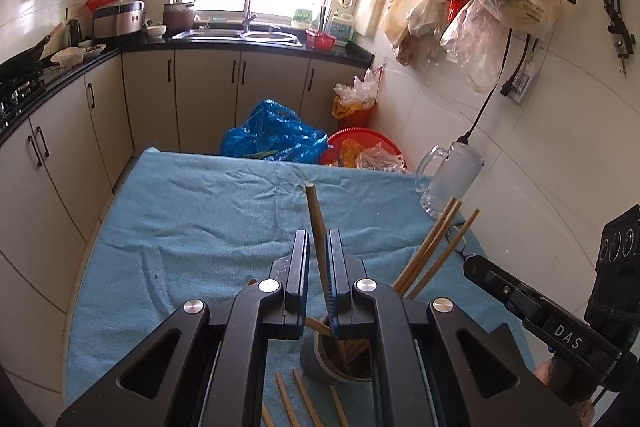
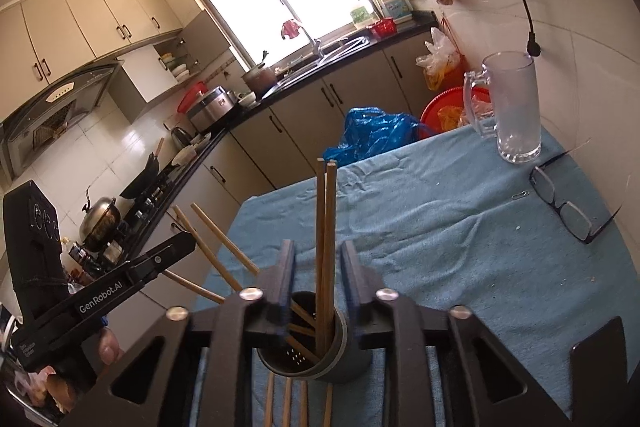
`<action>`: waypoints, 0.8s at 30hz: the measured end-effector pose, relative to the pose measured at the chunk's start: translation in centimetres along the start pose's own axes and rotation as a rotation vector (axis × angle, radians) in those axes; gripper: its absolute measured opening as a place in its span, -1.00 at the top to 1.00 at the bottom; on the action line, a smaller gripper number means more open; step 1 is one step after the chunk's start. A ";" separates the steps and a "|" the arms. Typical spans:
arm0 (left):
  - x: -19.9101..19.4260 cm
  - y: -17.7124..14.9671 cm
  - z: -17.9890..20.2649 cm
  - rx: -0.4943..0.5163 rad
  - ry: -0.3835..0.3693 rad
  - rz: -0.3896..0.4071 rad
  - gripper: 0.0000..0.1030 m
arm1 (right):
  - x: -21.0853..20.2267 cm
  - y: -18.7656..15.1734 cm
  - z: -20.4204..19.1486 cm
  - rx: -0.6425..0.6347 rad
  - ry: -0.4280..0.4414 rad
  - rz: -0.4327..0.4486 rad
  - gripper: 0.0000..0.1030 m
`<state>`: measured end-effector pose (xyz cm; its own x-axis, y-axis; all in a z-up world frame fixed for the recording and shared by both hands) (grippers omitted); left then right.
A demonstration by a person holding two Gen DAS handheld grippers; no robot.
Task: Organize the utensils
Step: 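Lower the right tool's chopstick into the holder and open it while the left tool releases its own, then move the right tool back to the chopstick row and grasp a chopstick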
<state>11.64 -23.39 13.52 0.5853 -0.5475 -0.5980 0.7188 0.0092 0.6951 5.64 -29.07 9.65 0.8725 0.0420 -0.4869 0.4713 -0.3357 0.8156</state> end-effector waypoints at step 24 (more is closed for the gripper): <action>-9.6 -8.9 -8.0 -0.129 0.074 0.014 -0.13 | -5.6 -10.2 -0.3 -0.016 -0.072 -0.125 -0.47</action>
<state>2.63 -11.54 9.94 0.6182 -0.4831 -0.6201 0.7500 0.1263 0.6493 -4.04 -25.60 4.11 0.7956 0.0142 -0.6056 0.5781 -0.3166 0.7520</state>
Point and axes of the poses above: each gripper's, at about its wrist camera, not at the fingertips, and x roughly the way its jaws point, z to its right, y to its top, the point moved 9 cm from there along x, roughly the way its jaws point, and after that the axes turned 14 degrees about -x, right-handed, at the moved point
